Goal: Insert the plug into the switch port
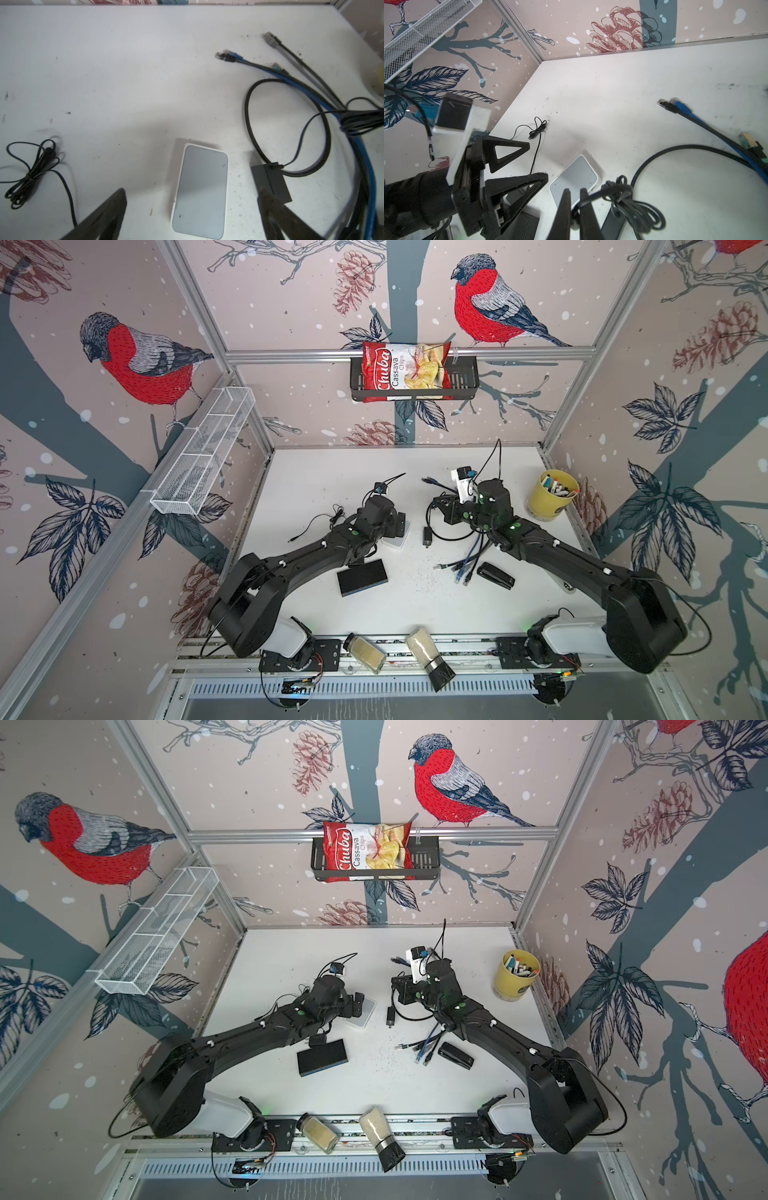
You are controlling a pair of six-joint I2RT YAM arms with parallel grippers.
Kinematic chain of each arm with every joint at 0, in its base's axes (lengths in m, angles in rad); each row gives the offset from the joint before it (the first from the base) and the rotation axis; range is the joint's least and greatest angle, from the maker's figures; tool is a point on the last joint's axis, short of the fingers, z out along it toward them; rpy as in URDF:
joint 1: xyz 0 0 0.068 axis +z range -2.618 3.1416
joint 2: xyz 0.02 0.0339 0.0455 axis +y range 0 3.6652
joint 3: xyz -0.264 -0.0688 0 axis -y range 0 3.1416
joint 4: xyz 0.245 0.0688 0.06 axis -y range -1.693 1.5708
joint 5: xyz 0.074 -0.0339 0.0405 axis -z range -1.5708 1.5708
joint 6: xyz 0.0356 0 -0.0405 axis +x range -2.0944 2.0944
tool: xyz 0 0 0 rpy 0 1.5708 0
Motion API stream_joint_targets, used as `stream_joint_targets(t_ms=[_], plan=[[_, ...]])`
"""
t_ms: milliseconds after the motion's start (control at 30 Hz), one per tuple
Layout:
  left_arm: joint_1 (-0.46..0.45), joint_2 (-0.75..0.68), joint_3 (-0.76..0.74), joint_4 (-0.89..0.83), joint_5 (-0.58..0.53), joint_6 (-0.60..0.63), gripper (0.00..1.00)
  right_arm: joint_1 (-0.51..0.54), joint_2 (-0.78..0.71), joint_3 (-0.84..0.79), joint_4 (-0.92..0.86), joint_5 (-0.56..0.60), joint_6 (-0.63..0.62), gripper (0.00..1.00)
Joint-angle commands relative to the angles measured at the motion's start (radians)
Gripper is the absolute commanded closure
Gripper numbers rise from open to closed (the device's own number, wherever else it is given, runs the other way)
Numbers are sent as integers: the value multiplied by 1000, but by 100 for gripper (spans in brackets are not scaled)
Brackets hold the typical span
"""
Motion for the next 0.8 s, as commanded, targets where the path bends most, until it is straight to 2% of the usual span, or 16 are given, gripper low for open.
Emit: stream_joint_targets(t_ms=[0, 100, 233, 400, 600, 767], plan=[[2, 55, 61, -154, 65, -2, 3, -6, -4, -6, -5, 8, -19, 100], [2, 124, 140, -223, 95, 17, 3, -14, -6, -10, -5, 5, -22, 100], [2, 236, 247, -345, 124, 39, 10, -22, -6, -15, -6, -1, -25, 100], [2, 356, 365, -458, 138, 58, 7, -30, -13, -27, 2, -6, -28, 100], [3, 442, 449, -539, 135, 68, 7, -37, -31, -51, 17, -3, -27, 100], [5, 508, 504, -600, 126, 71, 13, -42, -38, -61, 24, -5, -26, 100]])
